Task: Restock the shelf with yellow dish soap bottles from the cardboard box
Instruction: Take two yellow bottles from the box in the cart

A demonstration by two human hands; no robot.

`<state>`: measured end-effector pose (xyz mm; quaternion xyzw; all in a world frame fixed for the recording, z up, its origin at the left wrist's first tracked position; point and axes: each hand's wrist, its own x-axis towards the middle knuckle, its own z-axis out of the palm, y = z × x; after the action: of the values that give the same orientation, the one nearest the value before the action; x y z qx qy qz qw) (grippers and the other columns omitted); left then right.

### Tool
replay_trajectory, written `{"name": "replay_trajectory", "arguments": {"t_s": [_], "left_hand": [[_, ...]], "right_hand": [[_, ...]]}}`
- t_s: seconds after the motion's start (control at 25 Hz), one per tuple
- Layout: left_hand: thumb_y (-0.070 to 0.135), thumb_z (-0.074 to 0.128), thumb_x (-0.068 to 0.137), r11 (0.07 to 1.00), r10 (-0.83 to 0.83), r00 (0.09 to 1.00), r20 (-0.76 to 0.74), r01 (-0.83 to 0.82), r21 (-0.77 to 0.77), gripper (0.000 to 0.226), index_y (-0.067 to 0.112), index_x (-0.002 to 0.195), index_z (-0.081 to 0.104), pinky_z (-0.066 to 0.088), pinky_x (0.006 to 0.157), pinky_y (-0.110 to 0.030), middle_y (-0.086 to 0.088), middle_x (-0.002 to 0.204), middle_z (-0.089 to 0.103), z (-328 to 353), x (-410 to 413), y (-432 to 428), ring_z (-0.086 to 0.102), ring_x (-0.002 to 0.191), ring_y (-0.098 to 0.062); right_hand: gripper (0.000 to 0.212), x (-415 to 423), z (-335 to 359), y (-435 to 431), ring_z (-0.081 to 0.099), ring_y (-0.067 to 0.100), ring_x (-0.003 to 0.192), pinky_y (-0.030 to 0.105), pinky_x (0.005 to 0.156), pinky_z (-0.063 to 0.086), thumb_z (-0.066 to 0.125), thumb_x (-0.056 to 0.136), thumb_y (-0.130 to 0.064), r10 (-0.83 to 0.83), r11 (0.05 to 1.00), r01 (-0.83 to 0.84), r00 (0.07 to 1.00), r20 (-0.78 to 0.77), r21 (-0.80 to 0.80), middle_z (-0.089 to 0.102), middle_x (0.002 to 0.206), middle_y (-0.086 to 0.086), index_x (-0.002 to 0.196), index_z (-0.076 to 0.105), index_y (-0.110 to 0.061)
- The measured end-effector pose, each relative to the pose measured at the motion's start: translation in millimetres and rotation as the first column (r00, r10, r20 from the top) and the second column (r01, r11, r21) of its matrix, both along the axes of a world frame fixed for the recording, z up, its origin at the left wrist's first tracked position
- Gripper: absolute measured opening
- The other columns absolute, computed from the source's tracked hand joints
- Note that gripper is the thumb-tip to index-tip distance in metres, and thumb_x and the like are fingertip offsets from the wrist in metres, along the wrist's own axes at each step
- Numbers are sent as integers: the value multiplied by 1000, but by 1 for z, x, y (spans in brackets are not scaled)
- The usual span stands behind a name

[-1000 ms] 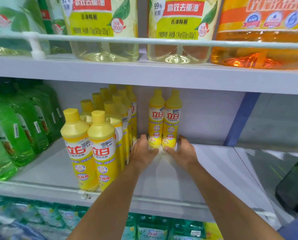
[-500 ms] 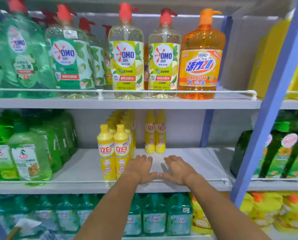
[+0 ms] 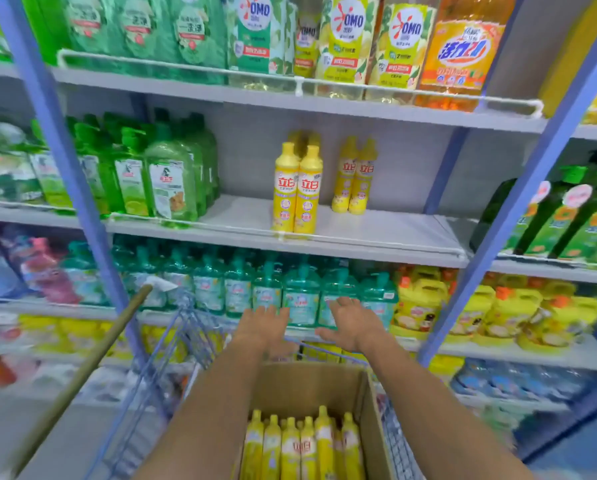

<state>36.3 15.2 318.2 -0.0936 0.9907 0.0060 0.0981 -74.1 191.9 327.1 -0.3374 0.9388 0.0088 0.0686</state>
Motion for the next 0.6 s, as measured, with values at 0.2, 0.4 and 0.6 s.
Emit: {"name": "replay_trajectory", "arguments": {"t_s": [0.2, 0.4, 0.6], "left_hand": [[71, 55, 84, 986, 88, 985, 147, -107, 126, 88, 18, 150, 30, 37, 112, -55, -14, 152, 40, -86, 41, -15, 40, 140, -37], [64, 54, 90, 956, 76, 934, 348, -168, 243, 85, 16, 154, 25, 39, 109, -50, -14, 154, 37, -177, 41, -5, 37, 140, -37], [65, 50, 92, 938, 72, 839, 540, -241, 249, 88, 16, 157, 17, 42, 107, -52, -14, 156, 33, -262, 32, -2, 37, 140, -35]], "right_hand": [[76, 32, -85, -2, 34, 33, 144, 48, 113, 38, 49, 95, -62, -8, 998, -7, 980, 201, 70, 36, 156, 12, 153, 32, -15], [75, 33, -179, 15, 40, 37, 136, 44, 105, 43, 50, 94, -62, -107, 985, 49, 923, 369, 165, 41, 150, 17, 146, 41, -9], [71, 7, -263, 32, 44, 36, 132, 48, 103, 47, 50, 94, -62, -192, 966, 68, 839, 510, 251, 45, 144, 13, 147, 39, -17]]}}
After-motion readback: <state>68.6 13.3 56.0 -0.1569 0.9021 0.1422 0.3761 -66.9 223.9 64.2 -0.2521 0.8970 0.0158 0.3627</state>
